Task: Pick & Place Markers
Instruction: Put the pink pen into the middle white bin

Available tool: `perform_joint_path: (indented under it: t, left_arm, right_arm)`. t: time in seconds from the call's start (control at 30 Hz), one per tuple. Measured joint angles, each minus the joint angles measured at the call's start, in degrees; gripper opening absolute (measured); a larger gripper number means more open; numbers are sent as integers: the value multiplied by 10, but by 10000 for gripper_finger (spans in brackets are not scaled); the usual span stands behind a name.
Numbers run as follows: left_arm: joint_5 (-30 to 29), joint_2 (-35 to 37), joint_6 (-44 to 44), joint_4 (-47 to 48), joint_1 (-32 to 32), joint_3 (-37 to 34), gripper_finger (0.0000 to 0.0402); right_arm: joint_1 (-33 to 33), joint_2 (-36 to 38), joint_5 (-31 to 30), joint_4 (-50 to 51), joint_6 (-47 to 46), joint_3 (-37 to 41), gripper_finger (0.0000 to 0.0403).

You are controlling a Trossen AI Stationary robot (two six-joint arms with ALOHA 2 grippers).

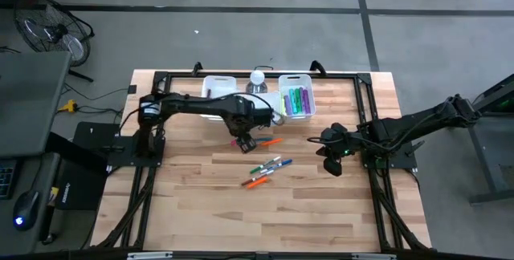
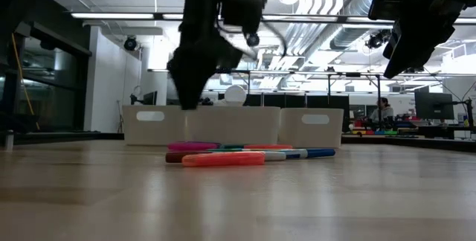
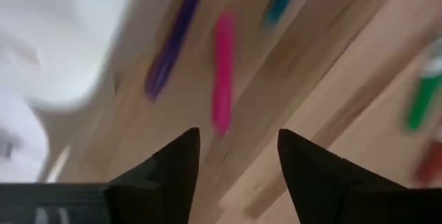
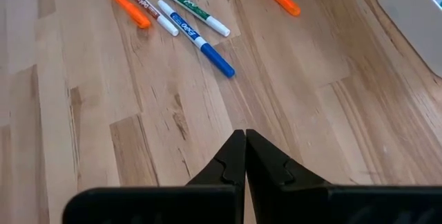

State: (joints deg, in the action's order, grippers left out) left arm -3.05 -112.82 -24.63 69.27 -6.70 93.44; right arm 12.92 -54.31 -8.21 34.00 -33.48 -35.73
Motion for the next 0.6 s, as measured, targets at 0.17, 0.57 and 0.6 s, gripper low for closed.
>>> perform_joint_path:
  t: [0.17, 0.57, 0.6]
  left_arm:
    - [12, -41, -7, 7, 0, 0, 193]
    - [-3, -78, 2, -17, 0, 2, 193]
    - [-3, -83, 2, -22, 0, 2, 193]
  right_arm:
    - [0, 0, 0, 0, 0, 0, 0]
    - [0, 0, 3, 0, -10, 0, 0]
    - [0, 0, 3, 0, -10, 0, 0]
